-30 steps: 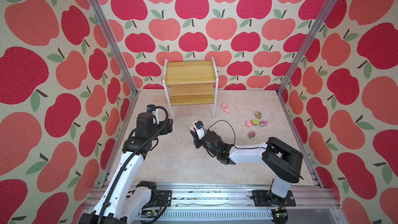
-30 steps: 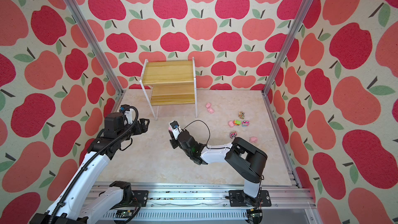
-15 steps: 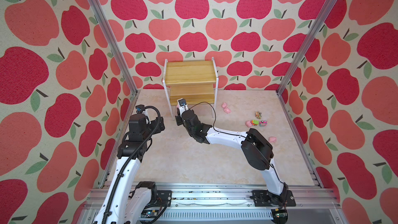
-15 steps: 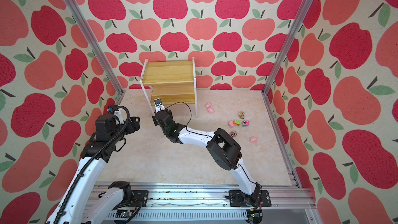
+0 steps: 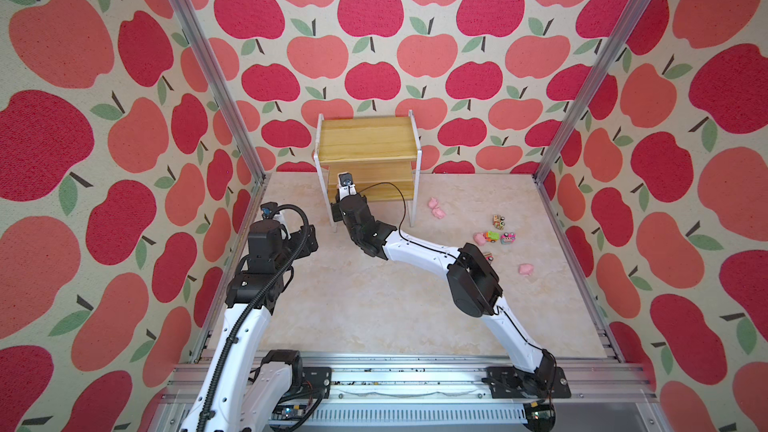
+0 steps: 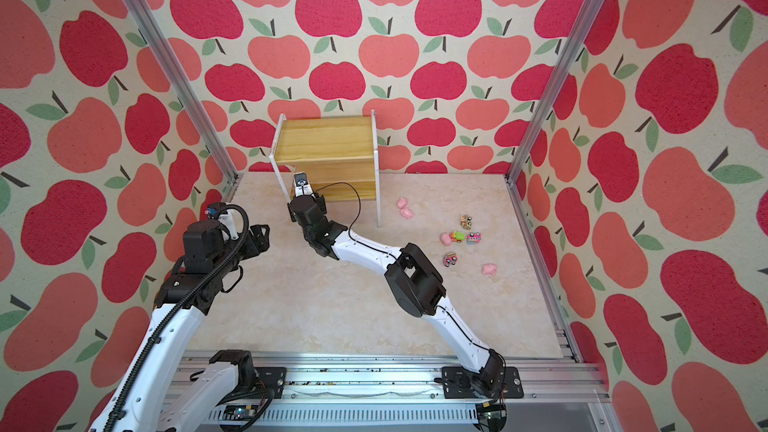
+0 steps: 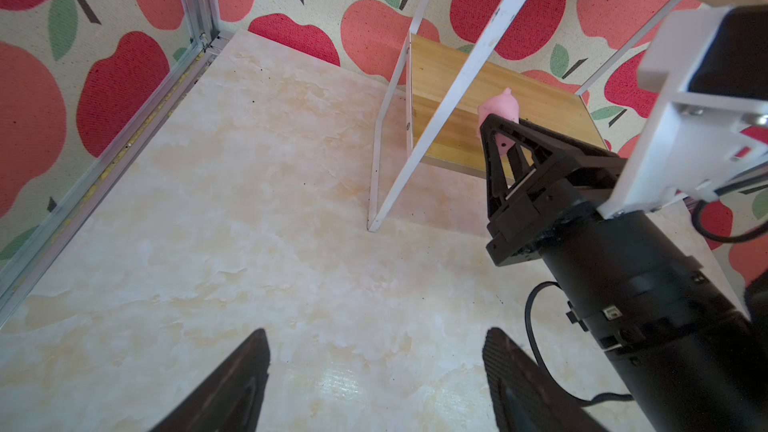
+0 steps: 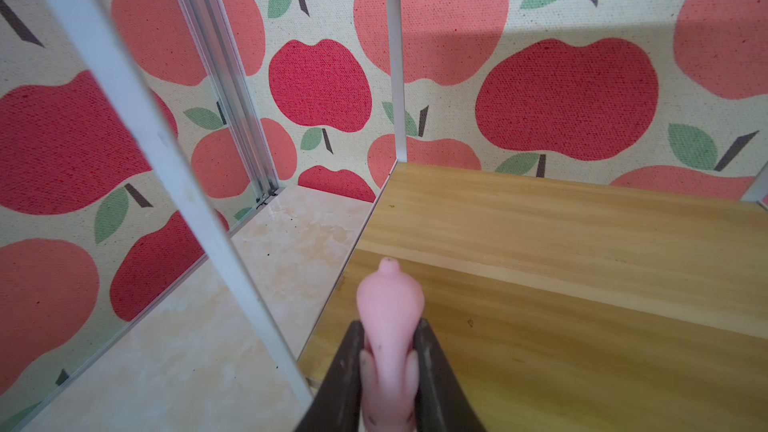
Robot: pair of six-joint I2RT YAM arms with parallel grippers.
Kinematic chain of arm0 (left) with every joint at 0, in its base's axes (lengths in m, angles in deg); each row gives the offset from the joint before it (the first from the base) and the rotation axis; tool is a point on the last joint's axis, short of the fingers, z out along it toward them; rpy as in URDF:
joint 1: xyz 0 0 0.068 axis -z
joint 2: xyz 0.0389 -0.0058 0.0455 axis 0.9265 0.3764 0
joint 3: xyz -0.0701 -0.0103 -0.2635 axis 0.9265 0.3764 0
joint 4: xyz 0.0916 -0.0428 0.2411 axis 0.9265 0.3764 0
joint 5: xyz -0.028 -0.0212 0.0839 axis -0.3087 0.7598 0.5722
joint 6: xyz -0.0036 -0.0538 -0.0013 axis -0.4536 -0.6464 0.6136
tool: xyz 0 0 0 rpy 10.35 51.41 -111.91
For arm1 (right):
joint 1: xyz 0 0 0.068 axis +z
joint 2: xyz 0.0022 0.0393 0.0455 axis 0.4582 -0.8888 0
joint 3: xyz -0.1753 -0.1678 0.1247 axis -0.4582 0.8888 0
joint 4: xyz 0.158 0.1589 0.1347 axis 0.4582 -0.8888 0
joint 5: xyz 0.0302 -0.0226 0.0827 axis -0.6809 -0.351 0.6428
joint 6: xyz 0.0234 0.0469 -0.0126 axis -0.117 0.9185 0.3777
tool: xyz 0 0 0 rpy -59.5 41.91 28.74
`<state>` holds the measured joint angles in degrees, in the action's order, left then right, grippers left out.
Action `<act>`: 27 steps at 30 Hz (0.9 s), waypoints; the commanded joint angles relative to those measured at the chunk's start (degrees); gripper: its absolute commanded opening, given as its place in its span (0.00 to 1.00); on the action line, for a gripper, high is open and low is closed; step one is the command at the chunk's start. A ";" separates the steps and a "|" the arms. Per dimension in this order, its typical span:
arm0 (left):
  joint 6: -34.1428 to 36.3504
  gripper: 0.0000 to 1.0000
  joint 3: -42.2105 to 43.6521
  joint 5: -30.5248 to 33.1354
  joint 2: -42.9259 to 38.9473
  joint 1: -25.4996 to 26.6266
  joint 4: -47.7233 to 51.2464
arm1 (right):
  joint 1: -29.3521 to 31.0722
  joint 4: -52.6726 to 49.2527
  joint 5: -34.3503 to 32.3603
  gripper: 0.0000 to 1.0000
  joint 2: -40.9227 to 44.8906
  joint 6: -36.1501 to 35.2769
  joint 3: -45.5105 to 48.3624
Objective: Place and organize the plastic toys onto the shelf
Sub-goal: 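Carry the pink pig with the right gripper onto the lower shelf, then open the right gripper to release the pig on the shelf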
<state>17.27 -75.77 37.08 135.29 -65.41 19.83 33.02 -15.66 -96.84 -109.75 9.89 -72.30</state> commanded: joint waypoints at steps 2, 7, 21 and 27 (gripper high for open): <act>-0.21 0.83 0.33 -0.09 -0.70 0.16 0.71 | -0.35 -2.59 -1.49 0.24 -4.34 1.01 -5.55; -0.11 0.83 0.35 -0.13 -0.88 0.09 0.71 | -0.44 -2.81 -2.20 0.24 -8.20 0.74 -10.56; 0.10 0.83 0.47 -0.27 -0.96 0.07 0.70 | -1.57 -6.59 -2.78 0.26 -15.87 0.57 -21.54; 0.16 0.83 0.42 -0.52 -0.79 0.07 0.69 | -2.35 -8.49 -1.30 0.29 -16.69 0.80 -23.13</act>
<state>17.27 -75.77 37.06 135.03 -65.41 19.91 31.40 -22.22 -98.46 -124.59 10.08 -93.65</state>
